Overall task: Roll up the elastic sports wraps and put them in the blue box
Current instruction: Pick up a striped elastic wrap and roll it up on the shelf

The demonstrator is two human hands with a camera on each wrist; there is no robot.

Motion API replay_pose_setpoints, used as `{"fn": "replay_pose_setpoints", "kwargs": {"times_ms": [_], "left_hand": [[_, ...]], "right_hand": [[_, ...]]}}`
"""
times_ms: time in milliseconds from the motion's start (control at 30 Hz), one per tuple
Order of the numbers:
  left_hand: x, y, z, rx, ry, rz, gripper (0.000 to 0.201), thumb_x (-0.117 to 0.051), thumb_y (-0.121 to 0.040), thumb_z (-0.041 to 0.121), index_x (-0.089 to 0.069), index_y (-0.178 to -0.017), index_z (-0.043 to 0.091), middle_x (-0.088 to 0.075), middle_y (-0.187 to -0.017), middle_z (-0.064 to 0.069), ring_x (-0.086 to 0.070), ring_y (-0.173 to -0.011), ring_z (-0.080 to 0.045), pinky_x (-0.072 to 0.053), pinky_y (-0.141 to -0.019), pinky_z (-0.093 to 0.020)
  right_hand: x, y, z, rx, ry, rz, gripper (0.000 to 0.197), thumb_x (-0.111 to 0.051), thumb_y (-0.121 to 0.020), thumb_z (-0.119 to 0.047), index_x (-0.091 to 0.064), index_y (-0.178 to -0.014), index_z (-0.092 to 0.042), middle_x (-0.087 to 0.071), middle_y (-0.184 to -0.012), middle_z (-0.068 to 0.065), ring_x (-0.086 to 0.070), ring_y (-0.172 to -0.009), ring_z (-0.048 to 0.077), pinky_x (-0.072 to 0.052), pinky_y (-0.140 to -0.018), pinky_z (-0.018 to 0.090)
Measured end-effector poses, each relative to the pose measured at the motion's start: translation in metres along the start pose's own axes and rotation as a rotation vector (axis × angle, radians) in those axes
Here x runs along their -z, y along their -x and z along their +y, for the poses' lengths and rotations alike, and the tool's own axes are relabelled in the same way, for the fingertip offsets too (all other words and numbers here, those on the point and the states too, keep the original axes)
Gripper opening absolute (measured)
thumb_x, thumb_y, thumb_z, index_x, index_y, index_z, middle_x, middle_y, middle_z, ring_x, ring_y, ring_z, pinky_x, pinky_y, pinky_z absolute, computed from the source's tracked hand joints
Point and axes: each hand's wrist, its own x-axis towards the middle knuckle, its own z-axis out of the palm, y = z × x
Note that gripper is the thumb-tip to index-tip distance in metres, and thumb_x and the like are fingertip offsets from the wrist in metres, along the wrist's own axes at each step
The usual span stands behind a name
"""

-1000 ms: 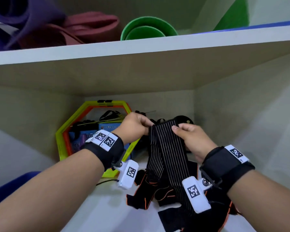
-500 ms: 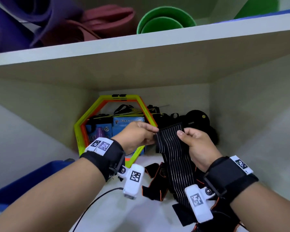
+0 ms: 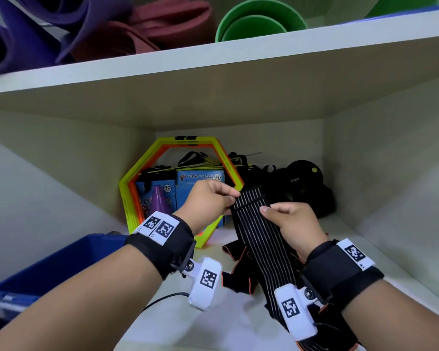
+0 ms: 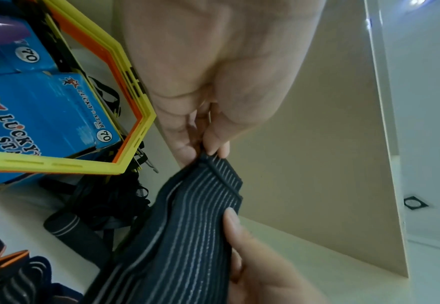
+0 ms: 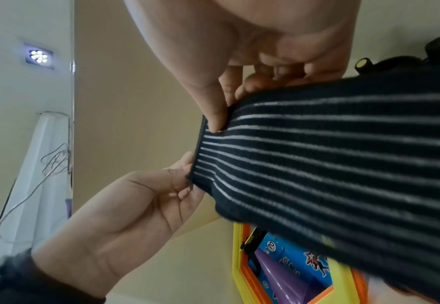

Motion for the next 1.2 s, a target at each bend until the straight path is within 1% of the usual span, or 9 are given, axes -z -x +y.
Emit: {"fn": "replay_pose_setpoints", "kwargs": {"times_ms": [167,267,400,567,667,767,933,1067,1200], "left_hand": [[0.003,0.007,-0.005,0.008,-0.015,0.0,0.024,-0.053,-0.096,-0.007,-0.072,-0.09,0.006,-0.074,-0.091,-0.014,-0.072,-0.079,-0.017,-0.06,-0.07,-0.023],[0.005,0.012,-0.006,0.016,0.126,-0.01,0.02,-0.053,-0.096,-0.005,-0.073,-0.094,-0.001,-0.075,-0.084,-0.012,-0.073,-0.074,-0.016,-0.059,-0.071,-0.026],[0.006,0.02,-0.007,-0.043,0.17,-0.027,0.005,-0.073,-0.087,0.002,-0.074,-0.093,0.002,-0.075,-0.086,-0.012,-0.072,-0.079,-0.019,-0.06,-0.076,-0.03],[0.009,0.026,-0.007,-0.088,0.071,-0.005,0.025,-0.087,-0.075,0.013,-0.076,-0.096,0.009,-0.076,-0.099,-0.019,-0.074,-0.091,-0.026,-0.057,-0.09,-0.04],[0.012,0.029,-0.006,-0.122,0.002,0.023,0.023,-0.088,-0.074,0.011,-0.076,-0.093,0.012,-0.077,-0.092,-0.015,-0.075,-0.089,-0.026,-0.06,-0.087,-0.036],[0.013,0.03,-0.004,-0.199,-0.074,0.108,0.009,-0.079,-0.083,0.009,-0.075,-0.084,0.017,-0.074,-0.078,-0.004,-0.067,-0.071,-0.01,-0.057,-0.071,-0.027],[0.017,0.028,-0.002,-0.273,-0.057,0.181,0.012,-0.076,-0.087,0.008,-0.075,-0.084,0.019,-0.074,-0.084,-0.01,-0.067,-0.074,-0.016,-0.059,-0.078,-0.039],[0.022,0.027,0.006,-0.344,-0.028,0.223,0.014,-0.072,-0.089,0.006,-0.075,-0.087,0.019,-0.074,-0.084,-0.014,-0.069,-0.076,-0.022,-0.061,-0.081,-0.043],[0.027,0.026,0.016,-0.405,0.004,0.262,0.019,-0.07,-0.091,0.005,-0.072,-0.085,0.023,-0.071,-0.088,-0.023,-0.068,-0.077,-0.024,-0.06,-0.08,-0.054]], "right_hand": [[-0.002,0.0,-0.003,0.067,0.083,0.03,0.035,-0.07,-0.091,-0.031,-0.071,-0.075,0.0,-0.066,-0.068,0.023,-0.06,-0.055,0.029,-0.05,-0.058,0.047],[-0.01,-0.002,-0.003,0.008,0.001,0.038,0.039,-0.069,-0.092,-0.031,-0.067,-0.076,0.004,-0.053,-0.059,0.014,-0.044,-0.046,0.018,-0.037,-0.051,0.033],[-0.019,-0.002,-0.006,-0.049,-0.091,0.045,0.039,-0.067,-0.094,-0.024,-0.063,-0.08,0.012,-0.049,-0.051,0.004,-0.043,-0.042,0.011,-0.037,-0.043,0.023],[-0.026,0.002,-0.014,-0.11,-0.197,0.059,0.022,-0.064,-0.095,-0.019,-0.065,-0.083,-0.001,-0.041,-0.046,-0.005,-0.036,-0.037,0.007,-0.031,-0.037,0.016],[-0.029,0.002,-0.014,-0.121,-0.218,0.049,0.02,-0.065,-0.095,-0.02,-0.064,-0.083,-0.004,-0.04,-0.05,-0.003,-0.036,-0.039,0.008,-0.03,-0.039,0.017],[-0.034,0.004,-0.016,-0.13,-0.241,0.017,0.022,-0.066,-0.093,-0.022,-0.067,-0.081,-0.004,-0.048,-0.052,-0.001,-0.044,-0.041,0.01,-0.034,-0.04,0.019],[-0.042,0.002,-0.017,-0.06,-0.182,0.001,0.036,-0.069,-0.089,-0.029,-0.063,-0.08,0.006,-0.064,-0.074,0.017,-0.062,-0.067,0.027,-0.049,-0.065,0.039],[-0.046,-0.003,-0.025,0.137,-0.014,0.166,0.022,-0.075,-0.086,-0.027,-0.057,-0.085,-0.013,-0.062,-0.083,0.003,-0.061,-0.074,0.015,-0.052,-0.073,0.037],[-0.045,-0.003,-0.038,0.358,-0.032,0.091,0.023,-0.073,-0.082,-0.023,-0.05,-0.08,-0.026,-0.057,-0.083,-0.001,-0.057,-0.077,0.013,-0.051,-0.076,0.039]]}}
